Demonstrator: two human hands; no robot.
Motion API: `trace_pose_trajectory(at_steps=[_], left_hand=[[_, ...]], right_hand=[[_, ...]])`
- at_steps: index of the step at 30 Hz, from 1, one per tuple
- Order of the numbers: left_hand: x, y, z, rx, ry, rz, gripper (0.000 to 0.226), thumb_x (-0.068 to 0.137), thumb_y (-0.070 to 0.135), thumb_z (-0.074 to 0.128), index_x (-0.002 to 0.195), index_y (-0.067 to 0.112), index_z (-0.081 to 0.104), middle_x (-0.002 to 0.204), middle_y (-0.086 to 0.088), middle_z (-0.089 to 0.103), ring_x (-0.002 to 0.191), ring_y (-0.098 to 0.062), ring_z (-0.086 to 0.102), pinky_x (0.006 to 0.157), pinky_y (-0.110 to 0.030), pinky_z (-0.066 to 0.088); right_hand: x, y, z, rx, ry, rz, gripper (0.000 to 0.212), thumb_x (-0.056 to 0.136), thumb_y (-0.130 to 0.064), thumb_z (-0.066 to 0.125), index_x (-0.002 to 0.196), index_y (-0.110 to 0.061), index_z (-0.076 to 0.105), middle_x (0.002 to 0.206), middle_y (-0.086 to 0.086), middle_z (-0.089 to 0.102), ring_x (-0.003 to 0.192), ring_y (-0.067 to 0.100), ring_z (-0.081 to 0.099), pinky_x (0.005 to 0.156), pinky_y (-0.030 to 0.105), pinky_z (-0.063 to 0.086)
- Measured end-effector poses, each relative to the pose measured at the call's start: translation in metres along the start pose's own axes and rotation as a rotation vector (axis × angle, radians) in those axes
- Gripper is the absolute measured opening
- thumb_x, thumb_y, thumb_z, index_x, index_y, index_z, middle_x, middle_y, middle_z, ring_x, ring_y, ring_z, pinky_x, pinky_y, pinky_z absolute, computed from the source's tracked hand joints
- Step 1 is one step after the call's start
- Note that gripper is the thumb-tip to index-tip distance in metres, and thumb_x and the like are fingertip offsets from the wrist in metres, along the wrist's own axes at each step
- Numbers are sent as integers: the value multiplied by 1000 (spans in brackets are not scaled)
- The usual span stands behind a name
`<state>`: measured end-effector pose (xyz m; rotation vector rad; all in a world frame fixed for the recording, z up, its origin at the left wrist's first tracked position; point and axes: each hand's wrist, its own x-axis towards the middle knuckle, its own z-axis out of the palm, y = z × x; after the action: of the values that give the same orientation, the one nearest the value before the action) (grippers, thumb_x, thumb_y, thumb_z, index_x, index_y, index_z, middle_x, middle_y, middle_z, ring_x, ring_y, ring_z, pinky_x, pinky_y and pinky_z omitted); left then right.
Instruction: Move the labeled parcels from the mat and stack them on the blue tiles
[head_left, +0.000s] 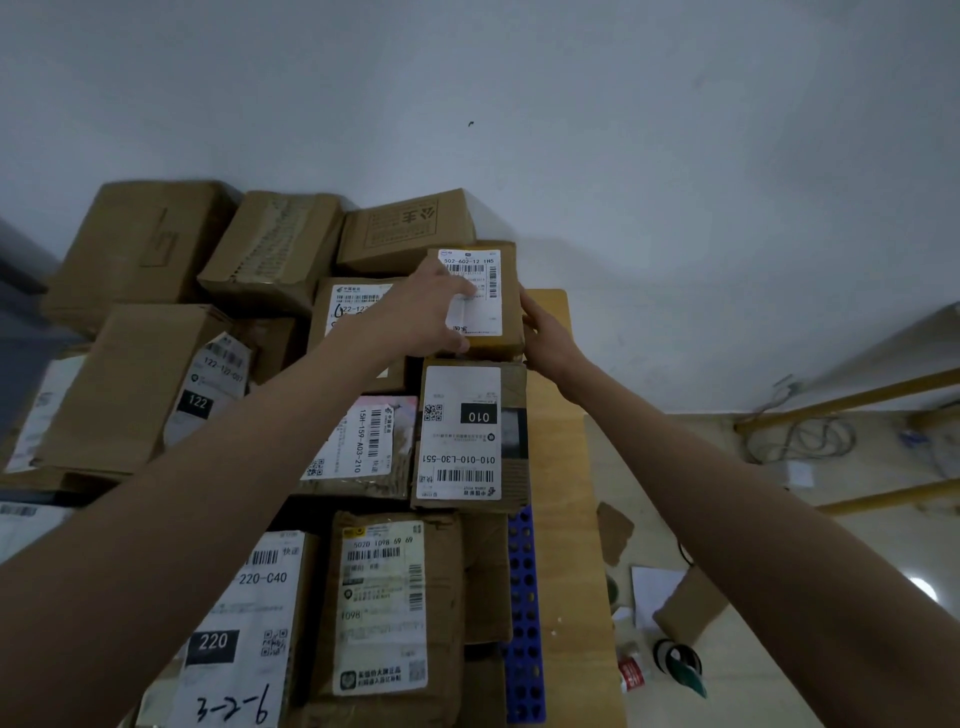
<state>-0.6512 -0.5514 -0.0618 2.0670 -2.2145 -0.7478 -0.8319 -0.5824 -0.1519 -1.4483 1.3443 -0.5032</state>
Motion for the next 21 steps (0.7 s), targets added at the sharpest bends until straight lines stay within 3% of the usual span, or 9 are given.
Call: trace_pose_trajectory(at_steps=[6, 10, 13, 16, 18, 21], left_hand=[[2, 0, 1, 24, -7, 4, 79, 77, 30, 80, 145, 25, 41, 148, -3, 29, 134, -25, 35, 106, -40, 37], [2, 6, -3, 105, -49, -22, 80, 79, 33, 78, 147, 25, 36, 150, -5, 28, 135, -27, 35, 107, -41, 35], [-6, 11, -3, 113, -48, -25, 79, 83, 32, 73, 150, 23, 32, 152, -6, 28, 135, -29, 35, 108, -43, 35], [-23, 13, -6, 85, 10, -22, 76, 85, 28, 72, 150, 21, 31, 151, -8, 28, 130, -29, 40, 99, -39, 39], [-37, 11, -9, 65, 57, -34, 72, 83, 26, 73, 144, 20, 37, 141, -9, 35, 116, -27, 48, 86, -34, 43], [-62, 9, -9, 50, 106, -75, 56, 78, 25, 76, 125, 16, 47, 123, -8, 47, 95, -19, 49, 69, -29, 36]], right_hand=[[-3, -5, -3, -198, -48, 50, 63, 101, -18, 44, 154, -37, 19, 131, 12, 59, 103, 24, 60, 85, 38, 54], [-8, -22, -14, -476, -79, 59, 60, 96, -10, 51, 152, -19, 29, 141, 18, 51, 126, 32, 51, 95, 37, 46], [-24, -35, -24, -564, -84, 89, 56, 94, -8, 55, 147, -11, 38, 134, 18, 55, 109, 30, 58, 83, 35, 50], [-46, -44, -31, -534, -80, 148, 39, 94, -12, 58, 131, -3, 49, 119, 17, 59, 89, 28, 62, 74, 38, 59], [-63, -48, -32, -452, -98, 178, 25, 96, -17, 57, 113, 1, 56, 104, 20, 67, 81, 30, 69, 66, 37, 61], [-90, -53, -23, -297, -151, 247, 30, 98, -31, 51, 98, -2, 57, 90, 19, 72, 73, 32, 73, 63, 40, 62]])
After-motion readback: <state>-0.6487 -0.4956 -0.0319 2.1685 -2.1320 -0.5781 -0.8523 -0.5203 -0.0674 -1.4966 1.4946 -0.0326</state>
